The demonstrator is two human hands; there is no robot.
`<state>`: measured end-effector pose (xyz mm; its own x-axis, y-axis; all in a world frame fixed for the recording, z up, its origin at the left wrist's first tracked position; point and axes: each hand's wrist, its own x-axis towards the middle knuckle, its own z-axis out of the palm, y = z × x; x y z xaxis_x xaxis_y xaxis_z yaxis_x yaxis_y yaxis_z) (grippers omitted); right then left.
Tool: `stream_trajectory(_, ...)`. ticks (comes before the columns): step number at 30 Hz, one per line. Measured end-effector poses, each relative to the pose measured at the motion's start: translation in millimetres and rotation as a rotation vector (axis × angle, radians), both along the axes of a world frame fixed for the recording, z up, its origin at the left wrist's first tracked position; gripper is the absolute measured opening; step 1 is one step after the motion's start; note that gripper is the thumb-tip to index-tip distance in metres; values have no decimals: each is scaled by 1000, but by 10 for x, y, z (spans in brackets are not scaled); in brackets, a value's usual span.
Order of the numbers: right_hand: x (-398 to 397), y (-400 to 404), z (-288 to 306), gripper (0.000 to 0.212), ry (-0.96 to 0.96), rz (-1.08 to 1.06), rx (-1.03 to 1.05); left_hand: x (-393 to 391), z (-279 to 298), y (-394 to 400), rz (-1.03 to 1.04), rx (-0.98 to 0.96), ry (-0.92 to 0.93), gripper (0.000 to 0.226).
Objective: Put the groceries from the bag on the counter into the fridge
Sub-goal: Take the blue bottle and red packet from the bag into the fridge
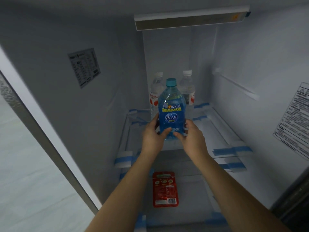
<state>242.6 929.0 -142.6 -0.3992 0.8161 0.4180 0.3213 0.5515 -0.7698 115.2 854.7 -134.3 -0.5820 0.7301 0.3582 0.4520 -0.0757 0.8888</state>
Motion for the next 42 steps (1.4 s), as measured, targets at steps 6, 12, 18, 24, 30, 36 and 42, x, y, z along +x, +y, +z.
stream_trajectory(6, 15, -23, 47, 51, -51, -2, -4, 18, 57, -27, 5, -51, 38, 64)
stream_trajectory(12, 277, -196, 169, 47, -260, 46, 21, 187, 28, -395, 106, -180, 230, 60)
stream_trajectory(18, 487, -590, 137, 45, -436, 42, 103, 432, -78, -853, 26, -235, 587, 63)
stream_trajectory(24, 756, -959, -137, 67, -542, 33, 284, 462, -138, -1290, -7, -228, 928, 57)
stream_trajectory(30, 1125, -1438, -458, 62, -685, -33, 259, 594, -486, -1474, -132, -220, 931, 47)
stream_trajectory(36, 1622, -1842, -797, 57, -810, -126, 192, 1090, -673, -1539, -267, -225, 942, 55)
stream_trajectory(42, 2240, -2103, -1089, 56, -908, -272, 148, 1474, -955, -1619, -355, -256, 1074, 59)
